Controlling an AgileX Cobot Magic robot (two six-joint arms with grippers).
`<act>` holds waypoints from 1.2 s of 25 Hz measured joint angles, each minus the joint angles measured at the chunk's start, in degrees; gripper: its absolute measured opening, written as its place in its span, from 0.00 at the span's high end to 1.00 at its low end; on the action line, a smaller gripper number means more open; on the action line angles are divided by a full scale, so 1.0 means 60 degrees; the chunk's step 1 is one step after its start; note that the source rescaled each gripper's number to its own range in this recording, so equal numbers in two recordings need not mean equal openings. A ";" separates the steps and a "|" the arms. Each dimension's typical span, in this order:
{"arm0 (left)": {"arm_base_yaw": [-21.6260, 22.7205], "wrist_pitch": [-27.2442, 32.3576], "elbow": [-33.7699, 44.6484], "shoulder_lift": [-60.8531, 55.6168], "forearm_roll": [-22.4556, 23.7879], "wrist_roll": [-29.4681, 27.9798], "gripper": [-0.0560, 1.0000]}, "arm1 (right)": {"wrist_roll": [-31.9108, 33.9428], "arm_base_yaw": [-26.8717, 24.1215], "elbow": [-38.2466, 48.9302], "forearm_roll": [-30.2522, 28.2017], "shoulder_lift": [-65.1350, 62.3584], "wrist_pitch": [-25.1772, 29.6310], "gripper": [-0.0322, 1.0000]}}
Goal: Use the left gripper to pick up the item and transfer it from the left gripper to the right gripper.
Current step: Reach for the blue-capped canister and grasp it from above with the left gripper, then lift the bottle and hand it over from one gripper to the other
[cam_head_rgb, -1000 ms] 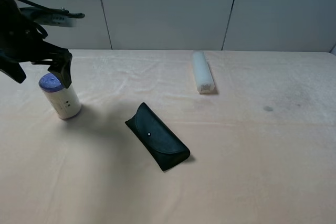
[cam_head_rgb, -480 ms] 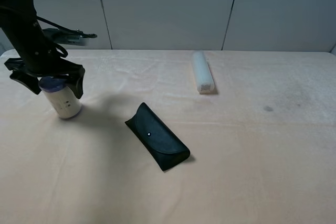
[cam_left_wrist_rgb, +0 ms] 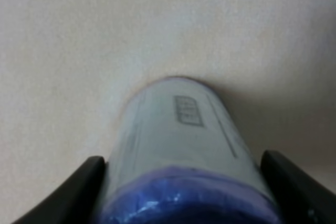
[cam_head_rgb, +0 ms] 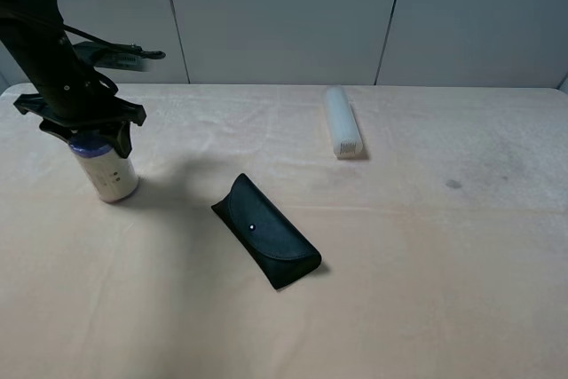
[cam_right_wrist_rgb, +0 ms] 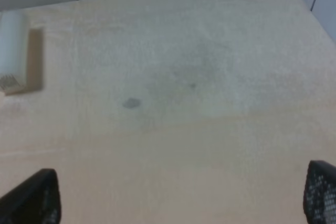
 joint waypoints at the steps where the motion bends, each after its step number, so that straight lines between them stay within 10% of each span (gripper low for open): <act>1: 0.0000 0.0024 0.0000 0.0000 -0.0011 0.0000 0.94 | 0.0000 0.0000 0.0000 0.0000 0.0000 0.0000 0.00; 17: 0.0000 0.2410 -0.2551 -0.0829 -0.0729 0.0023 0.94 | 0.0008 0.0000 0.0000 0.0000 0.0000 0.0000 0.00; 30: -0.0089 0.2616 -0.2857 -0.1327 -0.5391 0.1648 0.94 | -0.0833 0.0000 -0.0548 0.0854 0.0592 0.0106 0.00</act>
